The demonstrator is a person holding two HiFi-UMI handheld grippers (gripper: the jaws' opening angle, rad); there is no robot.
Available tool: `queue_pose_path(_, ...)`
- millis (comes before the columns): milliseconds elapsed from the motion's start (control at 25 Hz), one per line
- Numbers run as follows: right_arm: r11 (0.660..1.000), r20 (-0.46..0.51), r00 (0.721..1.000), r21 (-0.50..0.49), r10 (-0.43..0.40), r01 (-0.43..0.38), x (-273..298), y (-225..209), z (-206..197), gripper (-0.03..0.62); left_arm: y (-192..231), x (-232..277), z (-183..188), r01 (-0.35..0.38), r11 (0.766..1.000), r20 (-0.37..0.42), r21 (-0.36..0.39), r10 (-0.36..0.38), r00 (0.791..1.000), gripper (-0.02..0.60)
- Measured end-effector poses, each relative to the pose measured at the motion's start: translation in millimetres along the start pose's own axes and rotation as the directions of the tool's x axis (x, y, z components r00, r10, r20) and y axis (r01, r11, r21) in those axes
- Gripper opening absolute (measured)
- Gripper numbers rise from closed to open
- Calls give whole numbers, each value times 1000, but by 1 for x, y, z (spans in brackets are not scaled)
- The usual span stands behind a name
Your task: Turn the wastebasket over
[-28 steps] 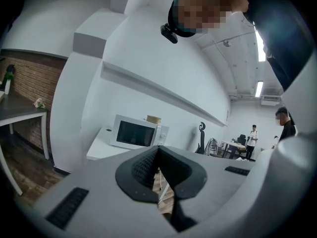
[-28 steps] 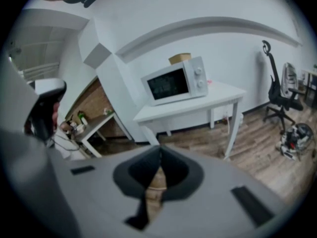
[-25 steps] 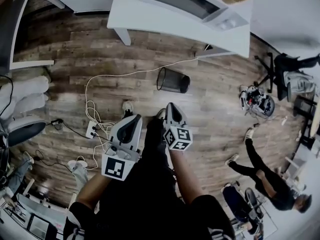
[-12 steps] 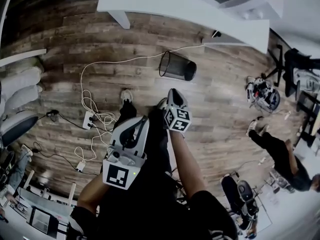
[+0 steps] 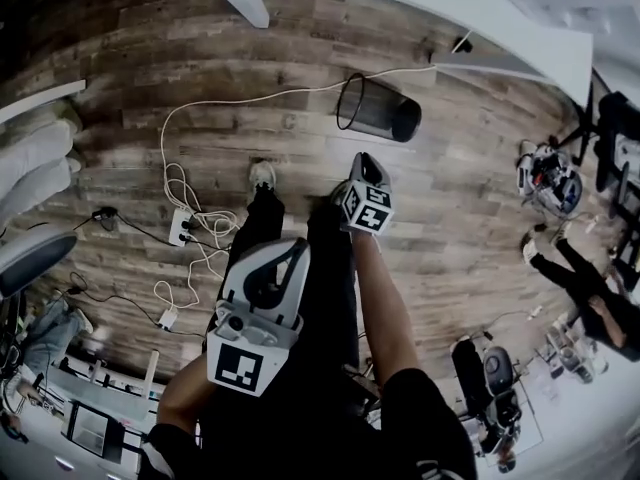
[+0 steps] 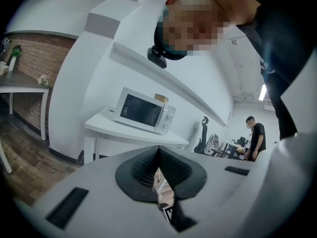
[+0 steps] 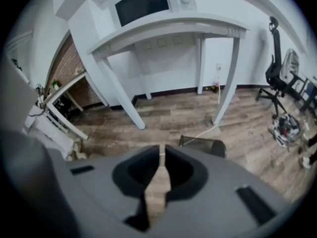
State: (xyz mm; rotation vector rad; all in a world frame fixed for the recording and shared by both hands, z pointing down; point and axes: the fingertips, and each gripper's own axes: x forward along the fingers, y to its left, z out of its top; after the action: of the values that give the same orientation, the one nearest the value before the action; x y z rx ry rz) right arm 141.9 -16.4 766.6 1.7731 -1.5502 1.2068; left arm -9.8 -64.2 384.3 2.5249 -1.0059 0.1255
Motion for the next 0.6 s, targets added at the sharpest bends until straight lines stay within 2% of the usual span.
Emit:
queue_pose_path(400, 998, -62, 996, -39, -59, 57, 96, -26, -49, 40, 33, 8, -51, -20, 999, -8, -35, 20, 1000, 34)
queue_pose_path(520, 997, -81, 994, -40, -74, 71, 121, -34, -55, 106, 39, 14, -59, -16, 999, -6, -35, 16, 1000, 34)
queue_pose_path(600, 996, -82, 993, -40, -86, 83, 136, -38, -54, 106, 41, 18, -63, -6, 1000, -2, -23, 6, 1000, 34)
